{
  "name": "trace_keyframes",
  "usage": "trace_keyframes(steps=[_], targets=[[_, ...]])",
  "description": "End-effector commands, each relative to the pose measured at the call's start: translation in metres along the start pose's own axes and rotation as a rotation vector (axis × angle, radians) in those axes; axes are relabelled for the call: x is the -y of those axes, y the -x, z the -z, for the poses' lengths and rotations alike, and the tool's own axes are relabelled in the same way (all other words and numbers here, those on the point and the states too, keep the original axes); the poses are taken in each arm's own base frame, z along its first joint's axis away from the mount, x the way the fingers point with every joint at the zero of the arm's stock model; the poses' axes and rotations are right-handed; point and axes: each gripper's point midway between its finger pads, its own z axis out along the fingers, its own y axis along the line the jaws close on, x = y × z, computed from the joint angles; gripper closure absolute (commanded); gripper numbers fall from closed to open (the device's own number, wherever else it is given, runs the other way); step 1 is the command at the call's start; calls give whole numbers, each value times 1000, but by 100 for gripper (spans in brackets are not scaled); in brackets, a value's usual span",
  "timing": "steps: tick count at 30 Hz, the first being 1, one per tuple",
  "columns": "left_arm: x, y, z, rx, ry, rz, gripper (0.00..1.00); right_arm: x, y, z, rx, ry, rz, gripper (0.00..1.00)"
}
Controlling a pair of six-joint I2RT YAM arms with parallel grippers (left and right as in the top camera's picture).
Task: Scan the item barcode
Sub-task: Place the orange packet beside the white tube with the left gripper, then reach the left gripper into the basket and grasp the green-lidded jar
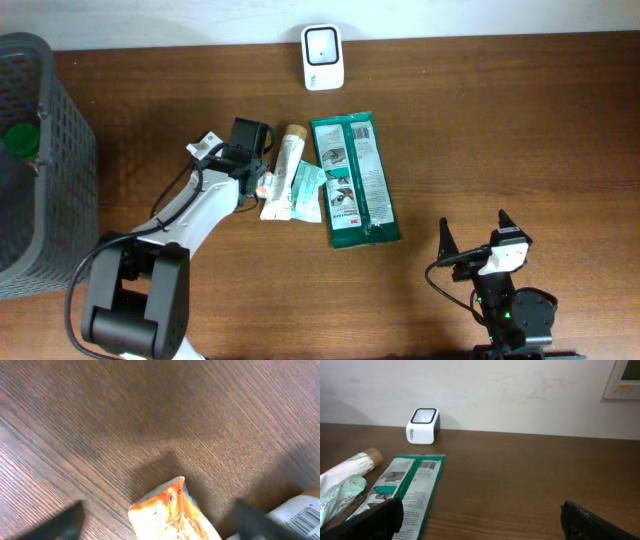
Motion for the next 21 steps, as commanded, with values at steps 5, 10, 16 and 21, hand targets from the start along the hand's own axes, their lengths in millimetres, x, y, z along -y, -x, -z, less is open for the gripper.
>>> trace_keyframes(steps=[5, 10, 16, 21], targets=[[59, 110, 124, 285, -227, -476, 1, -1, -3, 0, -3, 4, 2, 2], [31, 245, 243, 568, -282, -425, 1, -1, -3, 0, -3, 4, 3, 2], [-101, 344, 242, 666, -12, -265, 1, -1, -3, 0, -3, 4, 3, 2], [-149, 366, 169, 559, 122, -273, 1, -1, -3, 0, -3, 4, 3, 2]])
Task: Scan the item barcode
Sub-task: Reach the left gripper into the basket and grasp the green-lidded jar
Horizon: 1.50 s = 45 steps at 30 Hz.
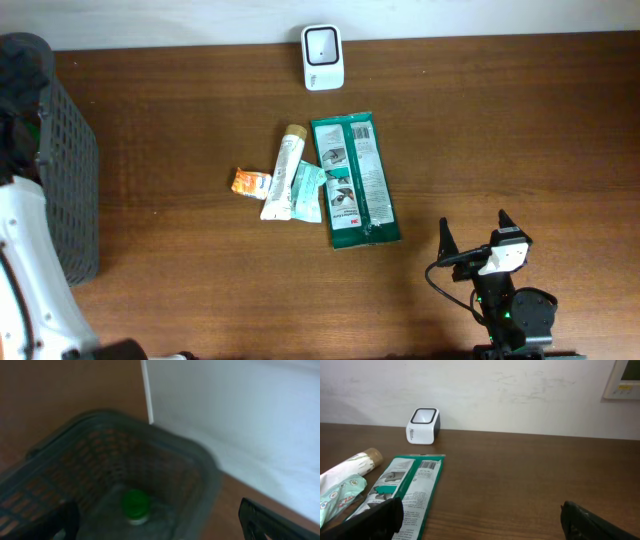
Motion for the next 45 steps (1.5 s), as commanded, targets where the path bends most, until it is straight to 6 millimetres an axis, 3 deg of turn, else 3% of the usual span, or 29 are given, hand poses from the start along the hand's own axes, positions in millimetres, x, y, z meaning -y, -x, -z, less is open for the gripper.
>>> trace_keyframes(steps=[1, 2, 6, 10, 17, 22, 27, 31, 38, 41, 45], targets=[[-10, -29, -54, -87, 27, -116, 1, -1, -3, 0, -3, 4, 3, 2], [-18, -43, -72, -124, 45, -124, 1, -1, -3, 0, -3, 4, 3, 2], [-40, -81, -111, -229, 68, -135, 1, -1, -3, 0, -3, 4, 3, 2], [-55, -107, -139, -287, 38, -149, 1, -1, -3, 0, -3, 4, 3, 2], [-36, -145, -188, -308, -83, -246, 1, -1, -3, 0, -3, 4, 2, 2], [-34, -168, -215, -315, -84, -249, 1, -1, -3, 0, -3, 4, 3, 2], [-49, -183, -228, -336, -38, -242, 1, -1, -3, 0, -3, 4, 3, 2], [-49, -205, -237, -378, -40, -244, 1, -1, -3, 0, -3, 4, 3, 2], [-50, -224, -245, -412, -42, -245, 4, -1, -3, 0, -3, 4, 3, 2], [-51, -240, -250, -447, -44, -246, 25, -1, -3, 0, -3, 4, 3, 2], [-52, -234, -250, -431, -35, -248, 34, -1, -3, 0, -3, 4, 2, 2]])
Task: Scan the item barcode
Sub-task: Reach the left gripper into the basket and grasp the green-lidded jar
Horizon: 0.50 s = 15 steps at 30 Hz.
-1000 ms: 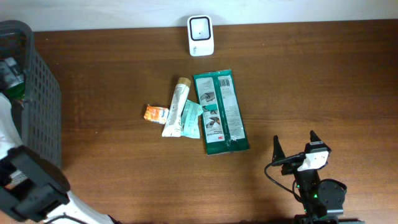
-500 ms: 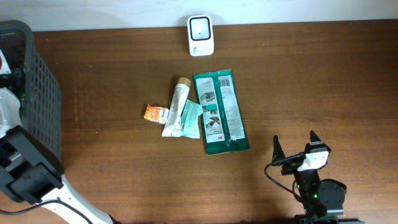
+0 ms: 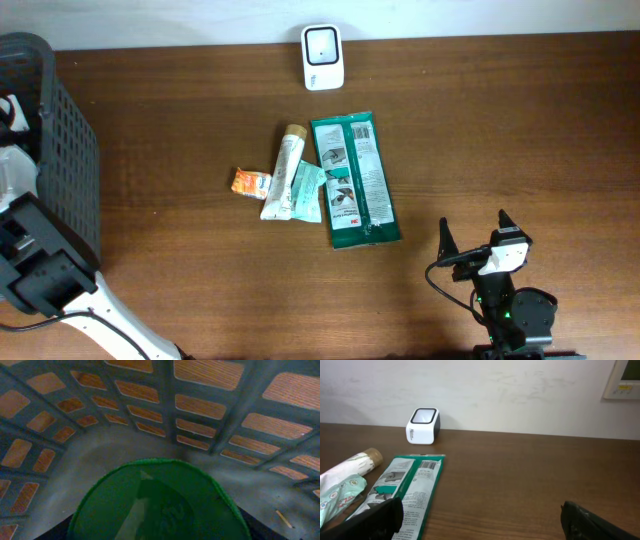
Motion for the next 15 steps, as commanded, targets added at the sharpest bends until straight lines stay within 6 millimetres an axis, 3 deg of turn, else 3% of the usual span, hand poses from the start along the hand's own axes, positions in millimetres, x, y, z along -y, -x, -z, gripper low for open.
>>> trace_keyframes(steps=[1, 6, 9, 15], targets=[[-3, -6, -6, -22, 15, -8, 36, -1, -3, 0, -3, 4, 3, 2], [-11, 25, 22, 53, 28, -3, 41, -1, -3, 0, -3, 4, 2, 2], [-17, 57, 64, 140, 33, 51, 44, -1, -3, 0, -3, 4, 3, 2], [-30, 97, 154, 256, 43, 135, 46, -1, -3, 0, -3, 4, 3, 2]])
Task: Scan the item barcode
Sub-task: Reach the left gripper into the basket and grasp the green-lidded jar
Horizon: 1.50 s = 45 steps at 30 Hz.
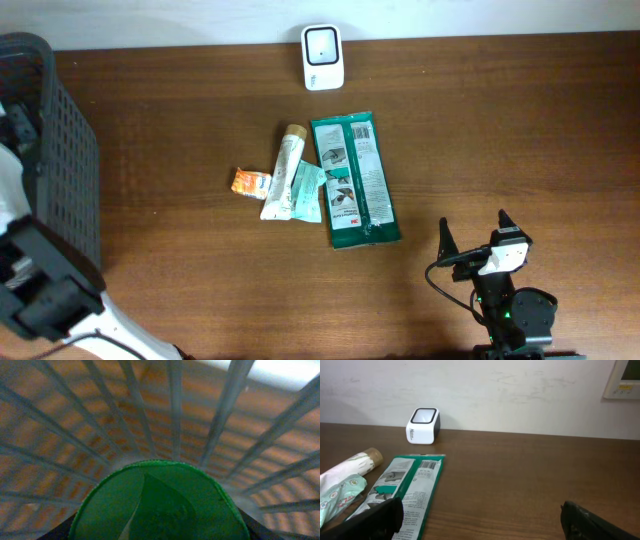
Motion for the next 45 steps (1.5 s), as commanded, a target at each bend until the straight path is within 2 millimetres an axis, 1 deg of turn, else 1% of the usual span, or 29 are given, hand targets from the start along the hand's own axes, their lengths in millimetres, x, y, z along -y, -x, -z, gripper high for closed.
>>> trace_keyframes(steps=[1, 2, 3, 5, 7, 9, 10, 11, 12, 13, 15, 16, 18, 19, 20, 22, 23, 24, 26, 29, 30, 31, 33, 35, 38, 39, 40, 42, 45], targets=[[-14, 54, 70, 147, 24, 82, 46, -1, -3, 0, -3, 4, 2, 2], [-17, 64, 88, 179, 26, 100, 46, -1, -3, 0, -3, 4, 2, 2], [-20, 76, 111, 223, 27, 126, 46, -1, -3, 0, -3, 4, 2, 2], [-20, 91, 144, 283, 10, 168, 45, -1, -3, 0, -3, 4, 2, 2], [0, 105, 190, 344, -129, 171, 47, -1, -3, 0, -3, 4, 2, 2], [20, 109, 226, 370, -272, 195, 49, -1, -3, 0, -3, 4, 2, 2], [42, 110, 248, 382, -393, 168, 49, -1, -3, 0, -3, 4, 2, 1], [57, 109, 260, 383, -462, 148, 50, -1, -3, 0, -3, 4, 2, 2], [67, 107, 266, 378, -502, 137, 49, -1, -3, 0, -3, 4, 2, 2], [82, 103, 273, 363, -555, 120, 48, -1, -3, 0, -3, 4, 2, 2], [111, 92, 280, 314, -639, 93, 47, -1, -3, 0, -3, 4, 2, 2], [132, 80, 282, 269, -674, 52, 47, -1, -3, 0, -3, 4, 2, 2], [160, 62, 285, 204, -717, -15, 44, -1, -3, 0, -4, 4, 2, 1], [176, 50, 285, 160, -727, -42, 41, -1, -3, 0, -3, 4, 2, 2], [188, 39, 283, 116, -725, -64, 41, -1, -3, 0, -4, 4, 2, 2], [216, 10, 276, 12, -718, -134, 41, -1, -3, 0, -3, 4, 2, 2], [235, -12, 269, -71, -717, -176, 43, -1, -3, 0, -3, 4, 2, 2], [247, -23, 264, -112, -717, -200, 43, -1, -3, 0, -3, 4, 2, 2], [292, -64, 241, -236, -735, -288, 44, -1, -3, 0, -3, 4, 2, 2], [333, -102, 219, -340, -763, -358, 43, -1, -3, 0, -3, 4, 2, 2], [341, -110, 213, -360, -764, -373, 44, -1, -3, 0, -3, 4, 2, 2], [351, -123, 202, -386, -753, -395, 44, -1, -3, 0, -3, 4, 2, 2], [360, -138, 181, -409, -701, -427, 47, -1, -3, 0, -3, 4, 2, 2], [366, -145, 164, -409, -667, -442, 46, -1, -3, 0, -3, 4, 2, 2], [377, -148, 142, -384, -652, -435, 42, -1, -3, 0, -3, 4, 2, 2], [382, -150, 134, -376, -654, -434, 42, -1, -3, 0, -3, 4, 2, 2], [385, -152, 128, -377, -650, -422, 41, -1, -3, 0, -3, 4, 2, 2], [388, -158, 107, -394, -588, -329, 41, -1, -3, 0, -3, 4, 2, 2], [395, -168, 91, -418, -566, -267, 41, -1, -3, 0, -3, 4, 2, 2]])
